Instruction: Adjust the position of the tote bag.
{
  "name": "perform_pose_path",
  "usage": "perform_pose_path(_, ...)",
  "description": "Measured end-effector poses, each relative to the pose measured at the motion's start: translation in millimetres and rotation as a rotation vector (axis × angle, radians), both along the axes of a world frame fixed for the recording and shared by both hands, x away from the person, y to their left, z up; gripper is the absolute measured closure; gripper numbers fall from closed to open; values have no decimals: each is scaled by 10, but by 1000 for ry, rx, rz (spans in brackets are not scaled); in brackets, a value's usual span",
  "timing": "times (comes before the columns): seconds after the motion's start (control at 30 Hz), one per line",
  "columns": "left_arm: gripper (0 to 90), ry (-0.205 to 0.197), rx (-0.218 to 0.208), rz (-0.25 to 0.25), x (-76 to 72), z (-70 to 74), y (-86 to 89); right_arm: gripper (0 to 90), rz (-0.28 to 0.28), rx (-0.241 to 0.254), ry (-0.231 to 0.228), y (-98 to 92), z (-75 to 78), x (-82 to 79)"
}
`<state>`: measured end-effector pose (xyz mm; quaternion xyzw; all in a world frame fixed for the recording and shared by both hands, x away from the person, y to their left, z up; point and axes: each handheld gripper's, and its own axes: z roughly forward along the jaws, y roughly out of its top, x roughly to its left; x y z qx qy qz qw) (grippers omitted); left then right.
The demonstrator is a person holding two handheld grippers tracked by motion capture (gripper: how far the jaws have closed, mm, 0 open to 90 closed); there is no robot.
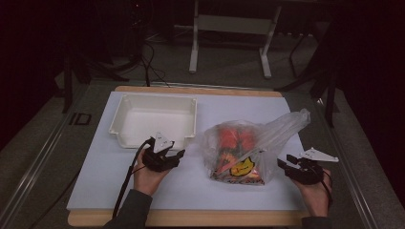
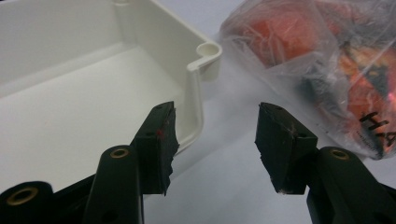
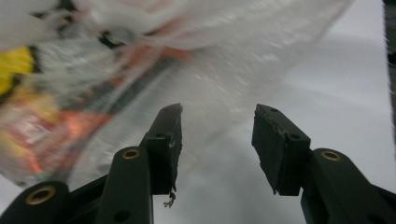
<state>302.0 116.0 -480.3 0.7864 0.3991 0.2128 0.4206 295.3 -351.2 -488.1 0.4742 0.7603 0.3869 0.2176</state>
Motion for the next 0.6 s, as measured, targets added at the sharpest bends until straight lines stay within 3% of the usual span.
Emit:
perform_pose_path(0.23,472,-9,-4,-26,37,58,-121,485,50,-10,0,153,39,30)
perform_pose_path(0.33,468,-12,-2,-37,52,81,-178,417,58,-2,5,222,54,43)
perform_pose_path(0.4,462,-14,-1,-45,64,92,-223,316,56,-7,19,289,49,62)
perform_pose_path(0.6,459,-24,-10,-68,106,126,-358,224,41,-22,39,355,11,98)
